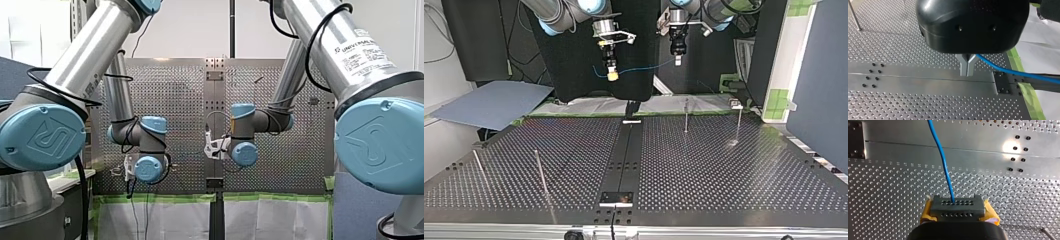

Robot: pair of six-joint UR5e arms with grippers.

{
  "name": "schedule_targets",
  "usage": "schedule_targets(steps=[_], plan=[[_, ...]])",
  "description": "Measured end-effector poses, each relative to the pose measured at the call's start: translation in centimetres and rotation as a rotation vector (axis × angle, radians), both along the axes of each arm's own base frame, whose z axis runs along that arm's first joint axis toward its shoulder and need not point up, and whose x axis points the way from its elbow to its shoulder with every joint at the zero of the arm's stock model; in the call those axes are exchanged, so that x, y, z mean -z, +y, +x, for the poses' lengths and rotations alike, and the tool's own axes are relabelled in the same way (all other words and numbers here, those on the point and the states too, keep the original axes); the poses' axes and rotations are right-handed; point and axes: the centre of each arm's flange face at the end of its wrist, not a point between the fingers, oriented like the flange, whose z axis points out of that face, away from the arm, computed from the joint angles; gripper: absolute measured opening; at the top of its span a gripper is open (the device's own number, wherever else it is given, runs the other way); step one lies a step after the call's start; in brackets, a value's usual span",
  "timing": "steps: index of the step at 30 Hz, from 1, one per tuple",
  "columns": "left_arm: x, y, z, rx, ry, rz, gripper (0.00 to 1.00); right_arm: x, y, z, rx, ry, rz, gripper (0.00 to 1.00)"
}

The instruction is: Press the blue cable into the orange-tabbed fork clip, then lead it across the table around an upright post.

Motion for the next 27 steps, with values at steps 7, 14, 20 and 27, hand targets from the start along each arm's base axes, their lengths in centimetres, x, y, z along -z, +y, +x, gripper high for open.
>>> schedule_targets(steps=[7, 14, 20, 27], plan=[[0.0, 0.0, 0.0, 0.0, 0.0, 0.0, 0.0, 0.5, 0.5, -0.1, -0.003, 0.008, 0.015, 0.0], [0.0, 0.0, 0.0, 0.0, 0.0, 0.0, 0.0, 3.2, 3.0, -0.3, -0.032, 0.075, 0.095, 0.0], [0.0, 0.0, 0.0, 0.0, 0.0, 0.0, 0.0, 3.8, 3.5, -0.7, -0.034, 0.116, 0.134, 0.0], [0.0, 0.0, 0.0, 0.0, 0.0, 0.0, 0.0, 4.0, 3.8, -1.0, -0.034, 0.136, 0.153, 0.0]])
